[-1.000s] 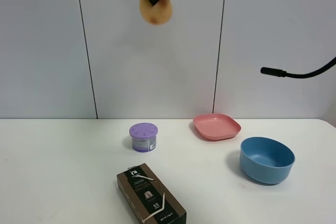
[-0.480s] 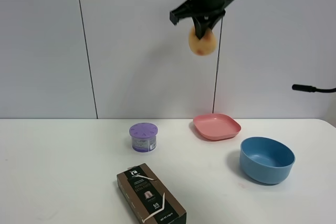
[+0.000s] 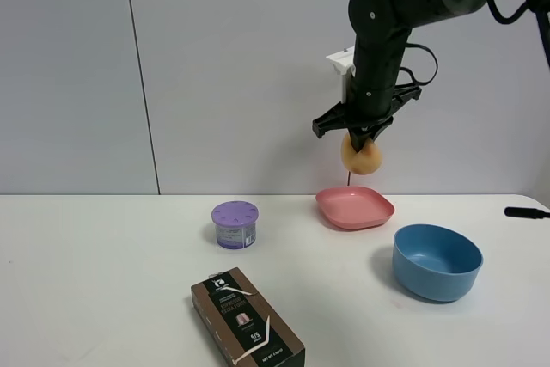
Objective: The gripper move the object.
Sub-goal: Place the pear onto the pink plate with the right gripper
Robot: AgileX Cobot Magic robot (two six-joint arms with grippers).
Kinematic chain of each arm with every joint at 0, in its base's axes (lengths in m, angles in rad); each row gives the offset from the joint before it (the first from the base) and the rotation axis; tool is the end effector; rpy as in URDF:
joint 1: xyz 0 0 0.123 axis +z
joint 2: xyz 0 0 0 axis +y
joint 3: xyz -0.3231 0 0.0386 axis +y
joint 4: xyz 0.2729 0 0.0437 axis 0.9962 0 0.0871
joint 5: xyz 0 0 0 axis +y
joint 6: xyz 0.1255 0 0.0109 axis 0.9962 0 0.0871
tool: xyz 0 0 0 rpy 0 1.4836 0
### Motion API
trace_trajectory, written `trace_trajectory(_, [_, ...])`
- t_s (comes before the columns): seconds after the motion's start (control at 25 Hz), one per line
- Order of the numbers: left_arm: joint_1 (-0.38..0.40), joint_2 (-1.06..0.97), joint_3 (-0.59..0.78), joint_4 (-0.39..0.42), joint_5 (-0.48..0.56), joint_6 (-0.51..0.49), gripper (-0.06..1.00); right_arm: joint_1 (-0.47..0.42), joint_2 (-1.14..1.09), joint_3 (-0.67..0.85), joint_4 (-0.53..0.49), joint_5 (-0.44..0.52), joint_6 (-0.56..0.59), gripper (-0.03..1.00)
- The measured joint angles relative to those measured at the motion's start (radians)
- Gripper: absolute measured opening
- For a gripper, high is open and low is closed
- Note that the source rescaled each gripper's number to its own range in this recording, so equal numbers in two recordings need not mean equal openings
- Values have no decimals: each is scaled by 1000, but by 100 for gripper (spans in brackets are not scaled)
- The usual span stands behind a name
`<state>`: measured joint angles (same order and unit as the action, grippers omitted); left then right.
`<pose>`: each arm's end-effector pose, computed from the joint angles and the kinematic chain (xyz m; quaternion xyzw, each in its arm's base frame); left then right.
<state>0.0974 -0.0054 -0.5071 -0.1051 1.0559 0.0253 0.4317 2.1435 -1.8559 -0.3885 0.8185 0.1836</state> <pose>0.0069 -0.0109 0.2767 -0.0283 0.8470 -0.0200 0.5304 0.5132 0.1980 0.2375 -0.2046 0.9259 -0.0825 0.3067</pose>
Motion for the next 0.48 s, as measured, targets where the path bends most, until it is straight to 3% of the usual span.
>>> trace_trajectory(0.2, [0,0,0,0,0,0,100,-40,10,80,-1,-207,65,0])
trace_trajectory(0.48, [0,0,0,0,0,0,100,-74,95,83,-26,-247,113,0])
